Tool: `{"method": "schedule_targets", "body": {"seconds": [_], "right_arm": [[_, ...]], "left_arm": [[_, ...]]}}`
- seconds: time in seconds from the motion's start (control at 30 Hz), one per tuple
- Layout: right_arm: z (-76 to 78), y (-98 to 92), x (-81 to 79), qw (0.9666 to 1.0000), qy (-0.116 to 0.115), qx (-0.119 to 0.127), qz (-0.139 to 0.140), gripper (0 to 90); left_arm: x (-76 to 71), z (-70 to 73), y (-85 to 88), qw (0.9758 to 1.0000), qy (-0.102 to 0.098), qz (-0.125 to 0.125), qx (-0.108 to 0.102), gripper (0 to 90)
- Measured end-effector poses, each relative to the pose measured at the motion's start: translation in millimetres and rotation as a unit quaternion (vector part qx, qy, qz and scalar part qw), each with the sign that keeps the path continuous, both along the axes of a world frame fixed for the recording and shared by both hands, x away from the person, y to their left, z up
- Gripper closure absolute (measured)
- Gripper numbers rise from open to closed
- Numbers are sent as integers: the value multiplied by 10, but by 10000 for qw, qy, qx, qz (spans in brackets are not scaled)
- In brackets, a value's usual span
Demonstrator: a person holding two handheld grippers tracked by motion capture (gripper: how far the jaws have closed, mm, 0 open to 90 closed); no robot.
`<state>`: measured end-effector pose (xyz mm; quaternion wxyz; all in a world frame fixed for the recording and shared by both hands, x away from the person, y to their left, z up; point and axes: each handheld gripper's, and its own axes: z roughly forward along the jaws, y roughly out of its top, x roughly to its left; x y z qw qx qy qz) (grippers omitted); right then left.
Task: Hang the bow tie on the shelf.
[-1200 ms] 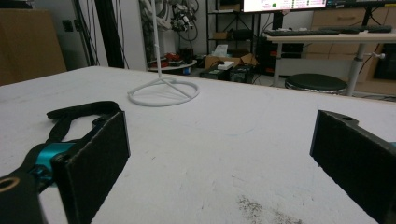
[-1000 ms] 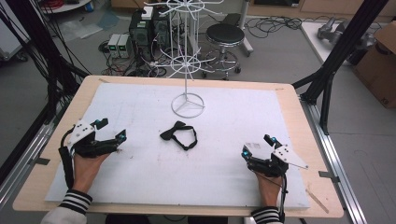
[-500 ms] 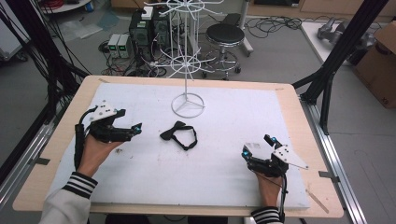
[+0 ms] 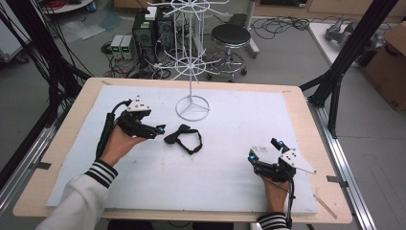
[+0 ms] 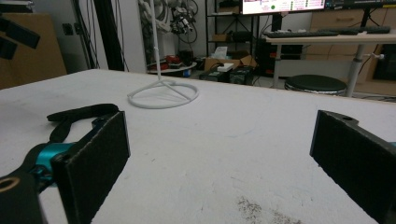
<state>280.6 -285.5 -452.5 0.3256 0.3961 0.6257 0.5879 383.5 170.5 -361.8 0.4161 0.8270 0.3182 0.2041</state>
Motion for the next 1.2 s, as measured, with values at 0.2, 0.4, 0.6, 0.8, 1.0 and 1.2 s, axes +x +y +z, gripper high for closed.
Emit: {"method": "schedule_targets", "body": {"seconds": [0.2,0.4,0.6,0.8,1.0,1.2], "right_arm": [[1,-4,3,10000,-17,-8,12,38],[1,-1,-1,10000,5,0,21,38],[1,-2,0,10000,-11,-10,19,38],[1,-2,-1,10000,-17,-9,16,38],[0,-3,-1,10000,-20,-5,15,38],[-1,-4,-2,10000,-21,-5,14,38]], "left_arm": [[119,-55,-241,9989,321,-119,305,183],[188,-147,-382,9955,644,-236,659,215],[225,-249,-462,9923,831,-266,879,235],[238,-295,-494,9901,984,-221,980,260],[259,-373,-525,9841,1323,-261,1159,272],[276,-434,-560,9797,1471,-297,1332,272]]}}
